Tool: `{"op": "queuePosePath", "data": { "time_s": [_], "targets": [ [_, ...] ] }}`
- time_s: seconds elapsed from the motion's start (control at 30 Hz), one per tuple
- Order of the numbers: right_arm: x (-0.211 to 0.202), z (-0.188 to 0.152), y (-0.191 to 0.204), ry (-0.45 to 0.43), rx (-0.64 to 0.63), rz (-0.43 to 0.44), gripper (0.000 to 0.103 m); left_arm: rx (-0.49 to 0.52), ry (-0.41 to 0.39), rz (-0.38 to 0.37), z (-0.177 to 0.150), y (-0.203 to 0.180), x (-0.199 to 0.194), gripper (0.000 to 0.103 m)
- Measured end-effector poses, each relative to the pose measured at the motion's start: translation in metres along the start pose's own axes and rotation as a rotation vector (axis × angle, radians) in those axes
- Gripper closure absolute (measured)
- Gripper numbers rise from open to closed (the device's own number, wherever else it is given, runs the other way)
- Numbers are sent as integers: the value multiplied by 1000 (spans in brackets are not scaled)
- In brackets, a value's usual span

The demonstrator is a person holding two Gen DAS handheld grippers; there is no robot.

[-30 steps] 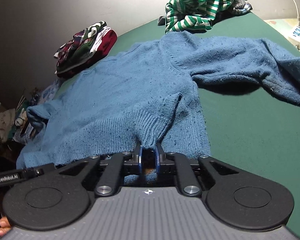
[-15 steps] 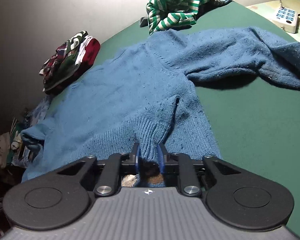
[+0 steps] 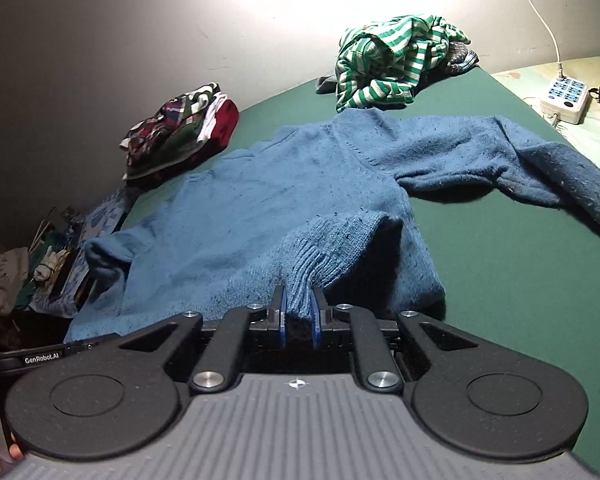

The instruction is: Fold clothes

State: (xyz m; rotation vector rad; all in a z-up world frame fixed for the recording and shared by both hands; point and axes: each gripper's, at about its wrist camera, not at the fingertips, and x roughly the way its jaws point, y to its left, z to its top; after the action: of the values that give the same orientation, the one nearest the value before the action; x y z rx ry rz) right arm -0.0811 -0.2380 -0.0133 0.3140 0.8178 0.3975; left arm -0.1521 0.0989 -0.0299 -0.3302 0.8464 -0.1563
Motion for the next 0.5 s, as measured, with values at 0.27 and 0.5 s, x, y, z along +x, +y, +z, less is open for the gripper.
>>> {"op": "queuePosePath", "data": {
  "time_s": [0.27, 0.5],
  "targets": [
    [-27, -17, 14, 64, -56, 10, 90, 45, 45, -42, -13, -1, -21, 94],
    [-37, -24, 15, 114, -52, 11, 90, 60, 77, -52, -20, -5, -31, 94]
  ]
}}
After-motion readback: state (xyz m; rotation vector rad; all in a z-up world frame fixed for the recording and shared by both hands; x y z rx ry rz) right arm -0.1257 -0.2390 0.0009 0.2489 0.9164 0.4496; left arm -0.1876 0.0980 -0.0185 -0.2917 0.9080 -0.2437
